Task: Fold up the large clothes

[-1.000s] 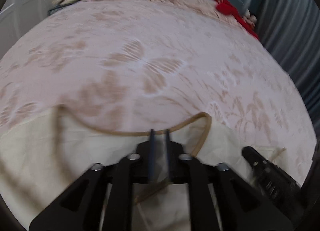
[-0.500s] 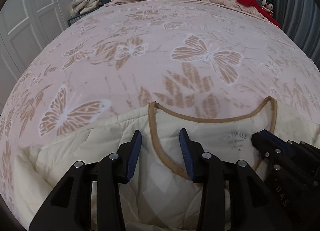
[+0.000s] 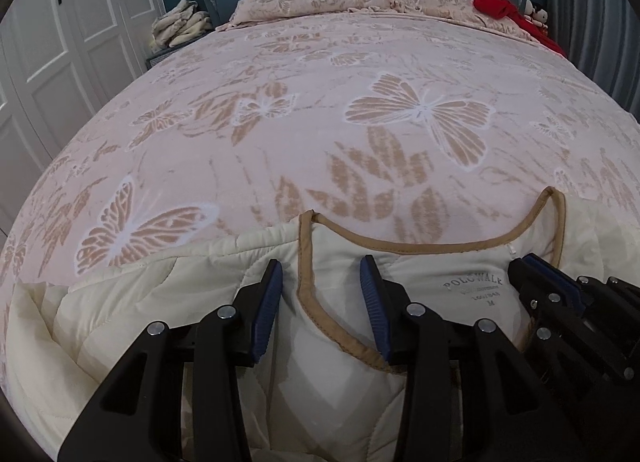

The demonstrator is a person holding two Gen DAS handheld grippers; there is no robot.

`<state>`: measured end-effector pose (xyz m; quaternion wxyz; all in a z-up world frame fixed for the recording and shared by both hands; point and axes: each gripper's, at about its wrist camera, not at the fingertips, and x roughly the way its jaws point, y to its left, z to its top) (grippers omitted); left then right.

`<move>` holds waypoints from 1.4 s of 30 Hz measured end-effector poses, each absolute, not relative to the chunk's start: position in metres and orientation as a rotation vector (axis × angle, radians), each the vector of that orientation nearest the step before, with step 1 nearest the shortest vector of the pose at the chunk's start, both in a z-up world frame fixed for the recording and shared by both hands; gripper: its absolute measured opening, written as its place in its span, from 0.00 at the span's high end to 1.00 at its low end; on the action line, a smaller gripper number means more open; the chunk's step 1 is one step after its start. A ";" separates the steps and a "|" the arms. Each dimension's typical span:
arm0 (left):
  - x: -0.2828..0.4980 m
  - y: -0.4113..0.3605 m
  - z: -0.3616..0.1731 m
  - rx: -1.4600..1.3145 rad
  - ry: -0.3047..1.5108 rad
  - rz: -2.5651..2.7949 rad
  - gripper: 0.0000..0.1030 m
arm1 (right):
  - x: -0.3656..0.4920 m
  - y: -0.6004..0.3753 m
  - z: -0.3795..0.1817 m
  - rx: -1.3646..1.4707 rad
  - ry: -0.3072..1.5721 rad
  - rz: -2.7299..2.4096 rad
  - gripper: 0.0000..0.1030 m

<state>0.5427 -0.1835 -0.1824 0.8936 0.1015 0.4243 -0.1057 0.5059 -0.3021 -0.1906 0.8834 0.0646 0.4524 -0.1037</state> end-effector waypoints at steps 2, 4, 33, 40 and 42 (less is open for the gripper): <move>0.543 -0.183 -0.183 0.207 0.876 -0.219 0.62 | 0.506 -0.302 -0.191 0.137 0.937 -0.216 0.98; 0.543 -0.183 -0.183 0.206 0.871 -0.217 0.62 | 0.505 -0.302 -0.192 0.140 0.931 -0.216 0.99; 0.267 0.070 -0.092 0.044 1.078 -0.131 0.17 | 0.118 -0.303 -0.077 0.184 0.947 -0.267 0.42; 0.187 0.137 -0.122 -0.143 1.219 -0.093 0.16 | 0.010 -0.325 -0.099 0.299 1.036 -0.397 0.35; 0.175 0.145 -0.126 -0.200 1.231 -0.101 0.16 | -0.007 -0.337 -0.105 0.383 1.035 -0.415 0.34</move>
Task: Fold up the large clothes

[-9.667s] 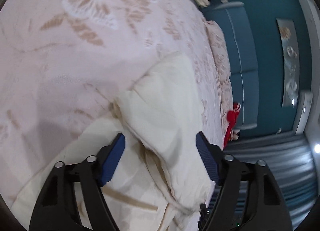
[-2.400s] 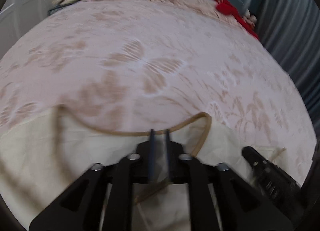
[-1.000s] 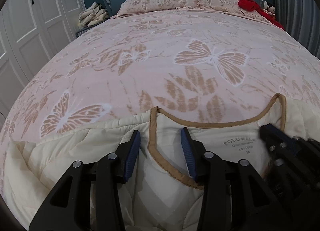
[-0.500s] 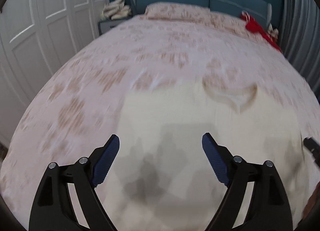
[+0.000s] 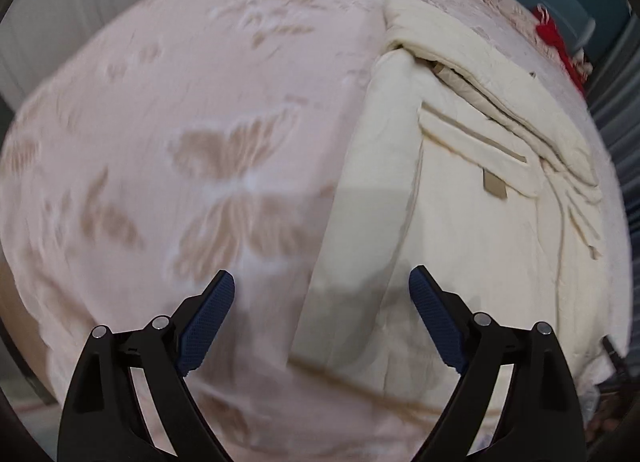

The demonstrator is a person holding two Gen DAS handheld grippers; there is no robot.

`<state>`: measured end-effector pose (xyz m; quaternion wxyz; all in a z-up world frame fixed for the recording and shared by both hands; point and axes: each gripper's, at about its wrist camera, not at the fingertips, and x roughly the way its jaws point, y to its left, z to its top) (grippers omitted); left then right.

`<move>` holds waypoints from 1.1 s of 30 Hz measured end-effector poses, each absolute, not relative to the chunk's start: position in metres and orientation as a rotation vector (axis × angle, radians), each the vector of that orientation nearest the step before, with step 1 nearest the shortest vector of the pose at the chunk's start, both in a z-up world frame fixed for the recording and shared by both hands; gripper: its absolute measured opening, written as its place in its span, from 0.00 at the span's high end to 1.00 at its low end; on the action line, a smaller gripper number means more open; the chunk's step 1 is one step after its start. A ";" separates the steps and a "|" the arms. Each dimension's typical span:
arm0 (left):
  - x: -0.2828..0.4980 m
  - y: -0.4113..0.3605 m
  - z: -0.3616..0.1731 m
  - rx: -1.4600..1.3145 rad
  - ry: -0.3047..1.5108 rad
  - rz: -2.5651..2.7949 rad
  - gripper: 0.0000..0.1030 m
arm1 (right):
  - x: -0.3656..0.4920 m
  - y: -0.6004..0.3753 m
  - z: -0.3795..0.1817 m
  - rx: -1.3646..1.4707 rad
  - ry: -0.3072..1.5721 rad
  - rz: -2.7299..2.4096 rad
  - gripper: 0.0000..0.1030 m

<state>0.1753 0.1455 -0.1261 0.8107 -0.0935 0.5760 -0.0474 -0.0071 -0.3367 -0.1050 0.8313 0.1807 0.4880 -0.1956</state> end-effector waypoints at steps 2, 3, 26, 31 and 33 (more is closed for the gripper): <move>0.170 0.145 -0.129 -0.218 1.229 -0.107 0.16 | -0.013 -0.346 -0.112 0.441 1.041 -0.431 0.33; 0.168 0.144 -0.130 -0.217 1.217 -0.109 0.16 | -0.015 -0.350 -0.118 0.481 1.052 -0.430 0.33; 0.131 0.124 -0.040 -0.231 1.118 -0.341 0.93 | -0.025 -0.337 -0.060 0.439 1.015 -0.205 0.92; 0.077 0.139 -0.008 -0.117 1.147 -0.409 0.93 | -0.068 -0.323 -0.031 0.274 1.138 -0.122 0.92; 0.052 0.149 0.004 -0.089 1.168 -0.422 0.93 | -0.090 -0.317 -0.012 0.251 1.169 -0.092 0.93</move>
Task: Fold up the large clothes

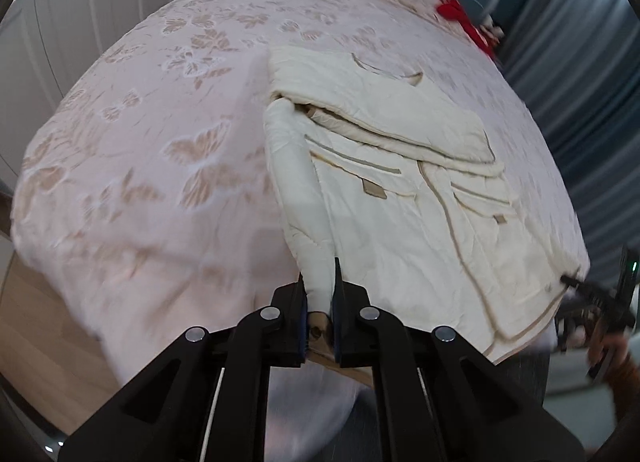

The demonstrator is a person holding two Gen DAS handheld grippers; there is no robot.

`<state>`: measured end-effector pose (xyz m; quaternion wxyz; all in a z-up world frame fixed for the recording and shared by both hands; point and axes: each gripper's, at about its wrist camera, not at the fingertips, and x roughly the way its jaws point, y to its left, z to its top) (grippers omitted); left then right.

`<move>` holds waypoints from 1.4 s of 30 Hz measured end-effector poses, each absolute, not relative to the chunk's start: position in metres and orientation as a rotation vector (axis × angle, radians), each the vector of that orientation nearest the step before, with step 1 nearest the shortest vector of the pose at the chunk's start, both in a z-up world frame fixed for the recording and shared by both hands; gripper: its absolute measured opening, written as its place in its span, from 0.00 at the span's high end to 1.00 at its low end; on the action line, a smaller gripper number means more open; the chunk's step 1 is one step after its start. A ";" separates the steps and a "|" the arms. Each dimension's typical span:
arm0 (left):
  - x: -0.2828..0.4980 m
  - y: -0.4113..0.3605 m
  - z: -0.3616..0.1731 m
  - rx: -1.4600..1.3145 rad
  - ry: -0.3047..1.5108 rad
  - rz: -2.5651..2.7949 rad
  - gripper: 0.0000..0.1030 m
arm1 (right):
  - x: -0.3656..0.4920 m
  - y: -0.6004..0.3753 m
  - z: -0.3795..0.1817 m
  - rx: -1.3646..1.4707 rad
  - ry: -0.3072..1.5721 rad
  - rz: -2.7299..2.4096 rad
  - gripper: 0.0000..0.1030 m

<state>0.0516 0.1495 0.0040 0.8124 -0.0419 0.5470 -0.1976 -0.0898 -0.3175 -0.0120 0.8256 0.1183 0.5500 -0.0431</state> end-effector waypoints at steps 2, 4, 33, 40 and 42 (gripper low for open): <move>0.024 0.162 0.018 -0.092 1.186 -0.432 0.93 | -0.116 -0.308 0.012 0.247 1.181 -0.058 0.93; 0.005 0.172 0.036 -0.102 1.183 -0.428 0.93 | -0.132 -0.298 0.032 0.249 1.167 -0.037 0.93; 0.272 0.083 -0.025 -0.044 0.971 -0.088 0.93 | 0.115 -0.370 -0.014 0.458 0.763 -0.333 0.93; 0.300 0.071 -0.079 -0.013 1.042 -0.043 0.92 | 0.151 -0.379 -0.063 0.470 0.831 -0.383 0.93; 0.303 0.067 -0.090 0.008 1.051 -0.036 0.91 | 0.157 -0.381 -0.075 0.471 0.853 -0.392 0.93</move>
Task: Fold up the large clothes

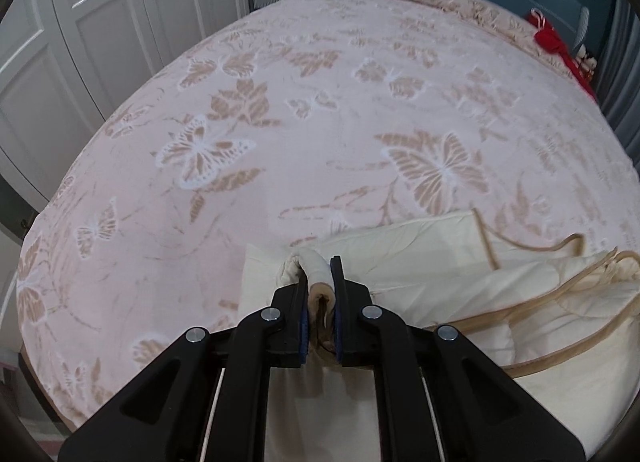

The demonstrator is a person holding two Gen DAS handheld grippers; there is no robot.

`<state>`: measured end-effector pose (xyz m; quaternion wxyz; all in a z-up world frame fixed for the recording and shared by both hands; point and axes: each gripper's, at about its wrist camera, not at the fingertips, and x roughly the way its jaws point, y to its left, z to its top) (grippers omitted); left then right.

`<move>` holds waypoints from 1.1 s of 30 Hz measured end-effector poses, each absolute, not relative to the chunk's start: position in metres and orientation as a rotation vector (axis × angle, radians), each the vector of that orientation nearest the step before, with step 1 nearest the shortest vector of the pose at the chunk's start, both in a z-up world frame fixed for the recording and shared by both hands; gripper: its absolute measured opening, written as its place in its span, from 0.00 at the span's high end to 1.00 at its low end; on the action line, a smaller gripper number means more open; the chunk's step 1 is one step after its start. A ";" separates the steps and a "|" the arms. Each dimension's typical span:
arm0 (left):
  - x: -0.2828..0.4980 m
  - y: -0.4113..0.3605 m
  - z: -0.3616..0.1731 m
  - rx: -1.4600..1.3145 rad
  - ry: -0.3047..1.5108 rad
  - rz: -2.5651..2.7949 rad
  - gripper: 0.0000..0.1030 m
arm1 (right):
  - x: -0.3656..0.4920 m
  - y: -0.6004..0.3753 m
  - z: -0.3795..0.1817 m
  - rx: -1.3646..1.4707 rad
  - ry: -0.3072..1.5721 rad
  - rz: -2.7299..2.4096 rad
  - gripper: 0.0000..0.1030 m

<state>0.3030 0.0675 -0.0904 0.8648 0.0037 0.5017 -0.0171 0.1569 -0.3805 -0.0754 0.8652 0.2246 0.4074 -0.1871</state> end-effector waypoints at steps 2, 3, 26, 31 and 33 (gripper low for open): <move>0.306 0.063 -0.101 0.032 1.063 -0.029 0.91 | 0.162 -0.382 -0.091 0.472 0.882 -0.400 0.93; 0.307 0.061 -0.106 0.046 1.064 -0.027 0.91 | 0.164 -0.382 -0.096 0.471 0.891 -0.403 0.93; 0.259 0.099 -0.015 -0.059 0.796 -0.065 0.41 | 0.099 -0.388 -0.005 0.529 0.625 -0.324 0.62; 0.240 0.074 0.026 0.001 0.715 -0.133 0.41 | 0.097 -0.349 0.005 0.485 0.639 -0.236 0.62; 0.238 0.049 0.021 0.018 0.760 -0.219 0.46 | 0.105 -0.325 -0.002 0.461 0.672 -0.187 0.62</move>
